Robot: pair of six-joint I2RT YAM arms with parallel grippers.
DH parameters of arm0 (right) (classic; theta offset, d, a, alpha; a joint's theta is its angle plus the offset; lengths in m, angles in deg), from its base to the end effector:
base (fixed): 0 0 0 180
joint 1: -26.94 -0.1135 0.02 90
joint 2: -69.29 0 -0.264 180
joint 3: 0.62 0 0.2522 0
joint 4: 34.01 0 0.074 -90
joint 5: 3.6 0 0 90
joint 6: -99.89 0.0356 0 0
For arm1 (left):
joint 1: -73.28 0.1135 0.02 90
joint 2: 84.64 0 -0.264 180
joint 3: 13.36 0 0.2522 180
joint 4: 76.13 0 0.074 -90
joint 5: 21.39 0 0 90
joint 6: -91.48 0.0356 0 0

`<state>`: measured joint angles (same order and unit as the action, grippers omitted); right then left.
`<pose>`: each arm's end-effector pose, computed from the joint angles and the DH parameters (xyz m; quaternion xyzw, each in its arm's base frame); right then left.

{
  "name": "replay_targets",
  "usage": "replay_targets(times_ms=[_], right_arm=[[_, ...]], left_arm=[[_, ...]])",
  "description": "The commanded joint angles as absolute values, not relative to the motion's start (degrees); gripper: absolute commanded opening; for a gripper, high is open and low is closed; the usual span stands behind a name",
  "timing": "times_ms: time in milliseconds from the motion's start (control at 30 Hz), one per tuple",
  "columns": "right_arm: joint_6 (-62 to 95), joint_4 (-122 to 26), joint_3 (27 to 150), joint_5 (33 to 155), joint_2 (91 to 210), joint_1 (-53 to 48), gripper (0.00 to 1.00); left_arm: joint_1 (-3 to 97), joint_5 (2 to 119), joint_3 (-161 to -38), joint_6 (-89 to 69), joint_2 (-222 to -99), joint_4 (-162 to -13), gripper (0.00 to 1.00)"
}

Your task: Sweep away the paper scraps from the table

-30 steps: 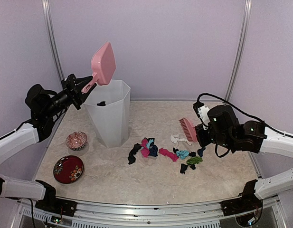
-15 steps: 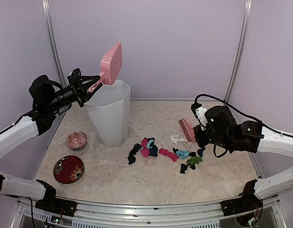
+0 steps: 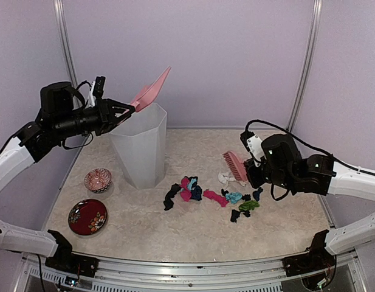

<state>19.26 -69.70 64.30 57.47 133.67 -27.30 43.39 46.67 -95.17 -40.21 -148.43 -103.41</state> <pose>0.1566 0.1879 0.2934 -0.2217 0.8383 0.0466 0.4959 0.2091 -0.1355 0.4112 0.0457 0.7567 -0.4895 0.4310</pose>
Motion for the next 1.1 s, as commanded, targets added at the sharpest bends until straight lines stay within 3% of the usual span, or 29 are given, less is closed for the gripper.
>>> replay_targets(times_ms=[0, 233, 433, 667, 1067], right_arm=[[16.7, -63.1, 65.0, 61.3, 130.9, -27.0, 0.00], [16.8, -56.7, 65.6, 75.1, 129.3, -27.0, 0.00], [26.2, -51.0, 65.0, 86.0, 132.7, -27.0, 0.00], [39.7, -39.1, 62.4, 97.1, 143.1, -27.8, 0.00], [57.3, -33.5, 69.2, 95.8, 163.7, -29.2, 0.00]], left_arm=[[39.6, 60.6, -97.5, -24.9, -145.3, -115.2, 0.00], [29.2, 77.5, -98.2, -15.3, -143.8, -122.2, 0.00], [23.0, 87.6, -98.5, -10.4, -144.1, -126.0, 0.00], [22.1, 88.3, -98.8, -11.6, -142.4, -126.5, 0.00], [21.7, 82.2, -98.8, -10.5, -140.1, -126.2, 0.00]])
